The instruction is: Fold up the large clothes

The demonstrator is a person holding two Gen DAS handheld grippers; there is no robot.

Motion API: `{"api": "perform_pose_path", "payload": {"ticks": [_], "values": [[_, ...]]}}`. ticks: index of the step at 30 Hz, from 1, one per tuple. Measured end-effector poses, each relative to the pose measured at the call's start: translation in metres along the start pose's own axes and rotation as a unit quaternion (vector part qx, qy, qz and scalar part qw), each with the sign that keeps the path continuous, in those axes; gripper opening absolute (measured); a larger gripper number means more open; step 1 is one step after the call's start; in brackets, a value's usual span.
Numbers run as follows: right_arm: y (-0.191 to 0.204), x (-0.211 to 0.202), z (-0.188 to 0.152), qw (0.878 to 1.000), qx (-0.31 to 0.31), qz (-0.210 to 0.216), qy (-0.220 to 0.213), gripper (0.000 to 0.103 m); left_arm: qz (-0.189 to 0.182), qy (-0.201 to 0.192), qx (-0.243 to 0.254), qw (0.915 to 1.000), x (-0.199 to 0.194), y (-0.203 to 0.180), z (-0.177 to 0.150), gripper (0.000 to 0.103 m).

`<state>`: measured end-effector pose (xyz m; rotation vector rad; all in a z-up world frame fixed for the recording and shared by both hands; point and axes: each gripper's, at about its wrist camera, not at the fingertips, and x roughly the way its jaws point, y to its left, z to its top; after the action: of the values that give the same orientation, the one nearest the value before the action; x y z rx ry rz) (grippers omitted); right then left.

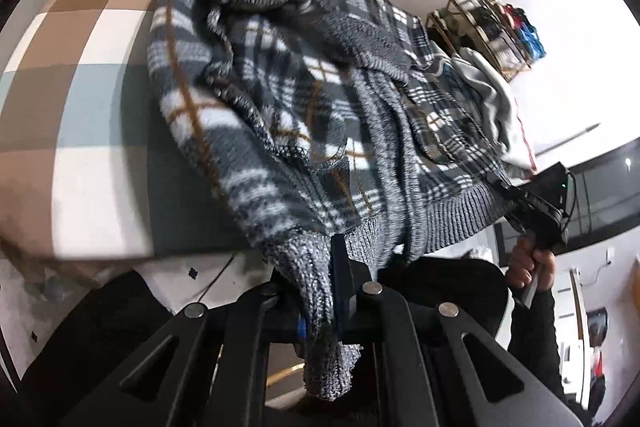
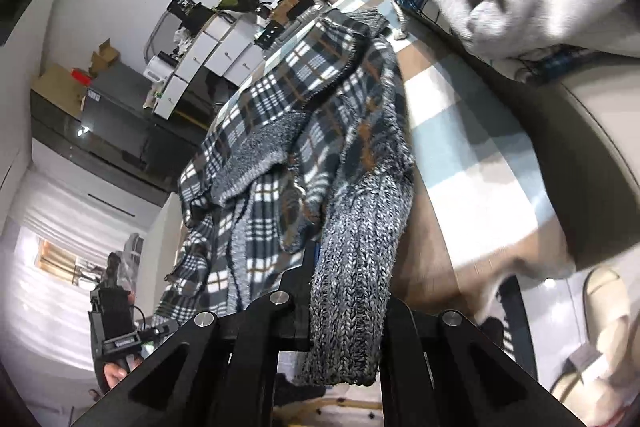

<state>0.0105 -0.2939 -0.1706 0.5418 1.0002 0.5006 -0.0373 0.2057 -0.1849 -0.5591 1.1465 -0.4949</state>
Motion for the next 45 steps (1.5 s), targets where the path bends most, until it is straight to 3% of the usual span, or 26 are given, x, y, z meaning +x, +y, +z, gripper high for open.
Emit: {"api": "perform_pose_path", "payload": {"ticks": [2,5,10,12,14,18,22,25,29,31,35,37,39,42,44,45], "values": [[0.004,-0.005,-0.002,1.000,-0.006,-0.002,0.009,0.008,-0.016,0.008,-0.008,0.9998,-0.005,0.002,0.000,0.004],[0.009,-0.006,0.000,0.999,-0.002,-0.003,0.032,0.008,-0.055,0.017,-0.061,0.9965,-0.016,0.014,0.007,0.004],[0.027,-0.004,0.034,0.998,0.021,0.016,0.059,0.008,-0.096,-0.018,-0.125,0.9873,-0.040,0.019,0.039,0.004],[0.040,0.000,0.066,0.997,0.034,0.027,0.068,0.008,-0.098,-0.050,-0.156,0.9816,-0.051,0.021,0.067,0.004],[0.052,0.010,0.097,0.995,0.045,0.036,0.083,0.008,-0.108,-0.054,-0.158,0.9799,-0.052,0.019,0.101,0.004],[0.074,0.052,0.174,0.992,0.050,-0.003,0.116,0.009,-0.111,-0.046,-0.196,0.9732,-0.038,0.027,0.169,0.004],[0.071,0.107,0.245,0.984,0.064,-0.044,0.162,0.011,-0.093,-0.040,-0.226,0.9688,-0.023,0.044,0.228,0.004],[0.055,0.157,0.289,0.971,0.094,-0.084,0.203,0.011,-0.076,-0.020,-0.250,0.9650,-0.010,0.063,0.252,0.004],[0.028,0.211,0.320,0.958,0.122,-0.122,0.229,0.014,-0.081,-0.017,-0.306,0.9484,0.005,0.093,0.260,0.004],[0.007,0.223,0.324,0.956,0.162,-0.105,0.223,0.014,-0.099,-0.014,-0.324,0.9406,0.007,0.099,0.259,0.005],[-0.014,0.224,0.326,0.953,0.217,-0.041,0.208,0.024,-0.094,-0.001,-0.303,0.9485,0.001,0.093,0.256,0.005],[-0.018,0.215,0.327,0.955,0.233,-0.012,0.184,0.041,-0.103,-0.009,-0.315,0.9435,-0.003,0.095,0.249,0.006],[-0.019,0.198,0.328,0.961,0.243,0.014,0.132,0.076,-0.112,-0.007,-0.327,0.9382,-0.008,0.099,0.242,0.006],[-0.013,0.170,0.330,0.974,0.219,-0.008,0.059,0.081,-0.120,-0.011,-0.357,0.9264,-0.014,0.109,0.234,0.006],[0.001,0.156,0.325,0.982,0.185,-0.020,0.034,0.083,-0.105,-0.023,-0.358,0.9277,-0.019,0.105,0.234,0.006],[0.010,0.153,0.322,0.986,0.165,-0.020,0.028,0.084,-0.088,-0.034,-0.344,0.9344,-0.030,0.098,0.231,0.010]]}}
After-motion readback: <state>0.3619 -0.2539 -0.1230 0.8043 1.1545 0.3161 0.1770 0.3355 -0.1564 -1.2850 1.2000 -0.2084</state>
